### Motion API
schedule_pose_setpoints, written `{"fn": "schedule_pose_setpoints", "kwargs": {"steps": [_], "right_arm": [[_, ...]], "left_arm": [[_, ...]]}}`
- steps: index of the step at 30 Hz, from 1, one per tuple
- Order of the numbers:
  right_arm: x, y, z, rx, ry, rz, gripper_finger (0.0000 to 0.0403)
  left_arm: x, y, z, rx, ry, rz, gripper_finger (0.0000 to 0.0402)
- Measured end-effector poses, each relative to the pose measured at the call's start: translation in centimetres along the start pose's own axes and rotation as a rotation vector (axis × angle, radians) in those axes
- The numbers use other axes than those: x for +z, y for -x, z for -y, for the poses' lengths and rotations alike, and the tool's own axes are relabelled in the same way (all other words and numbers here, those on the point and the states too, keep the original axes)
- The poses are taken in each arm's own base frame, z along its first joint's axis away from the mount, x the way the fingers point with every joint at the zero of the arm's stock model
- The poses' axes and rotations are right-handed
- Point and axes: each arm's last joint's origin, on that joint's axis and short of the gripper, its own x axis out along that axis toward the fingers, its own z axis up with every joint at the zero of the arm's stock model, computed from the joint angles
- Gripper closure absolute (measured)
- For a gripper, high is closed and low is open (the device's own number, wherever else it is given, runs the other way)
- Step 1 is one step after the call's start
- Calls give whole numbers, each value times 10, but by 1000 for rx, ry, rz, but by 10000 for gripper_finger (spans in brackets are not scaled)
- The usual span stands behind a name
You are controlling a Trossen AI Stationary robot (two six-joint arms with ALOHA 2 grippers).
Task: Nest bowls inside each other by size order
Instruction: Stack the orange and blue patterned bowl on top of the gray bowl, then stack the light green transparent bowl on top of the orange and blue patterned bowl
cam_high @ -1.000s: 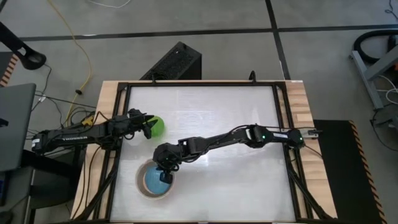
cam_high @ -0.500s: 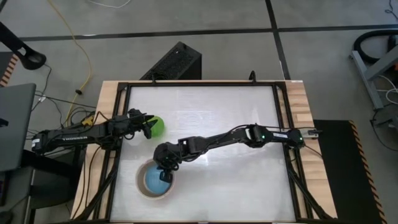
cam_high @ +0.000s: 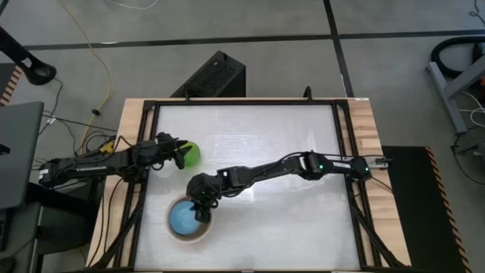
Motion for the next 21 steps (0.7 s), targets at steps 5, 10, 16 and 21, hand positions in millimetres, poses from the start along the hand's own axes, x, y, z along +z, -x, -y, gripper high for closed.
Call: {"fn": "schedule_pose_setpoints", "kwargs": {"steps": [5, 10, 16, 21], "right_arm": [[3, 4, 5, -10, 9, -5, 202], [17, 22, 9, -17, 6, 25, 202], [30, 55, 10, -103, 167, 5, 208], [30, 63, 43, -209, 213, -84, 215]], "left_arm": [[0, 0, 0, 0, 0, 0, 244], [0, 0, 0, 0, 0, 0, 244], [0, 0, 0, -1, 0, 0, 244], [0, 0, 0, -3, -1, -1, 244]]}}
